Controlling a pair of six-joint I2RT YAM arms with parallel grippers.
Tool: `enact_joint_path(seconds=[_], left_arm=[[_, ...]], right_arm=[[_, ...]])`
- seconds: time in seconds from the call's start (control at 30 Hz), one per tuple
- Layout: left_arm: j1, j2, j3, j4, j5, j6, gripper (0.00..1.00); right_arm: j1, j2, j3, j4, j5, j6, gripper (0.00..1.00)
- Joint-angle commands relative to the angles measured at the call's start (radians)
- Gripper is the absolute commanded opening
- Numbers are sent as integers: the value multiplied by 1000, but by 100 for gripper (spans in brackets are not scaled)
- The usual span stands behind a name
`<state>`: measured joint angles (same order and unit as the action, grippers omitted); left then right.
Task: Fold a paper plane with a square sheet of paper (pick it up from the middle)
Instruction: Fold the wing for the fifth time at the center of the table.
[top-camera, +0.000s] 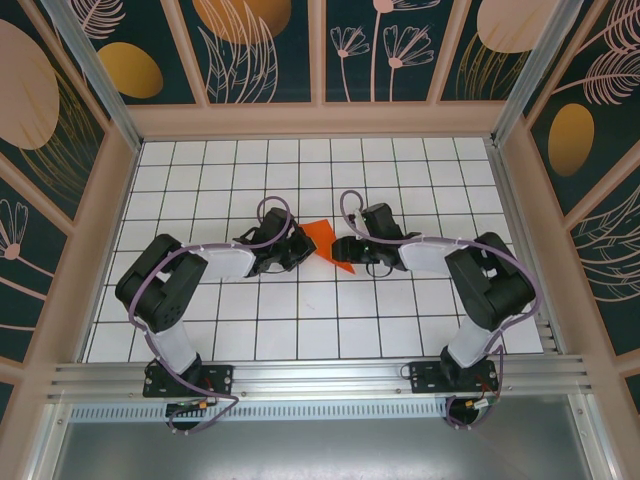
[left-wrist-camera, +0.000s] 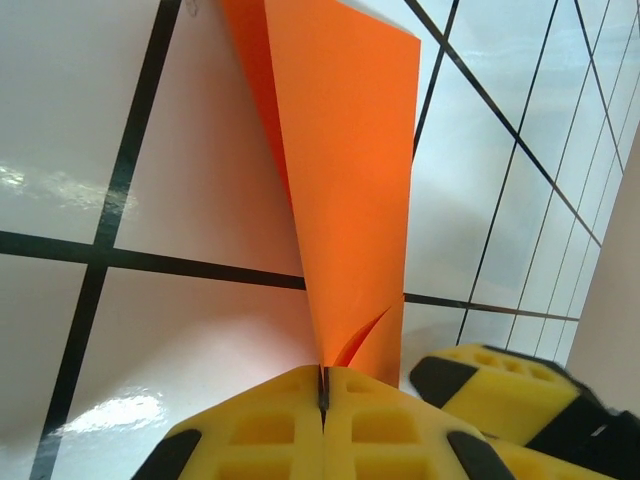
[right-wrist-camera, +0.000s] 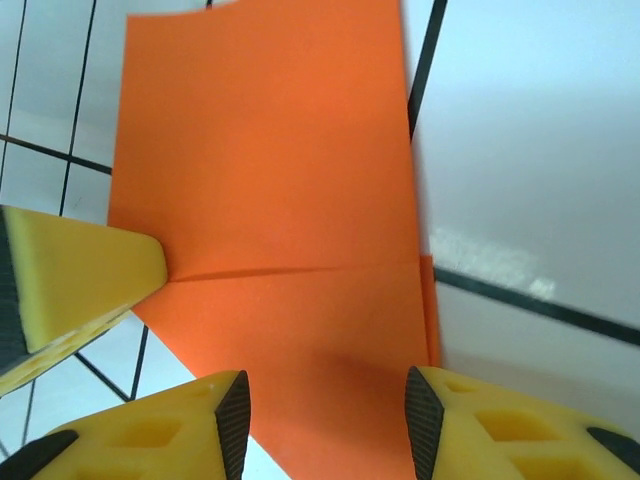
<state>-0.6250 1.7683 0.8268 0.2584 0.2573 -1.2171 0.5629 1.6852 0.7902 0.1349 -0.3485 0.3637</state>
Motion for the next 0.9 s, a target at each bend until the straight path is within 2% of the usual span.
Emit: enact_joint_path(seconds=[0.0,0.13,0.4,0.53,0.67,0.87], left_arm=[[-7,-5,0,4,3,5,0],[-7,-22,5,-16,-2,4,0],[-8,-38,9,-29,3,-7,0],[-7,-46,9,-36,2,-8,0],[-7,-48,12,-41,3,-8,0],[-7,-49,15,-50,5,-10,0]], right_arm=[[24,-86,-35,95,103,-160,49],[38,-104,-83,179,143,-299,52],[135,-99,-226,415,202,-570,60],[164,-57,-244,489,228,-645,60],[197,-2,-240,544,317,-707,59],[228,64,-244,649,383,-776,57]])
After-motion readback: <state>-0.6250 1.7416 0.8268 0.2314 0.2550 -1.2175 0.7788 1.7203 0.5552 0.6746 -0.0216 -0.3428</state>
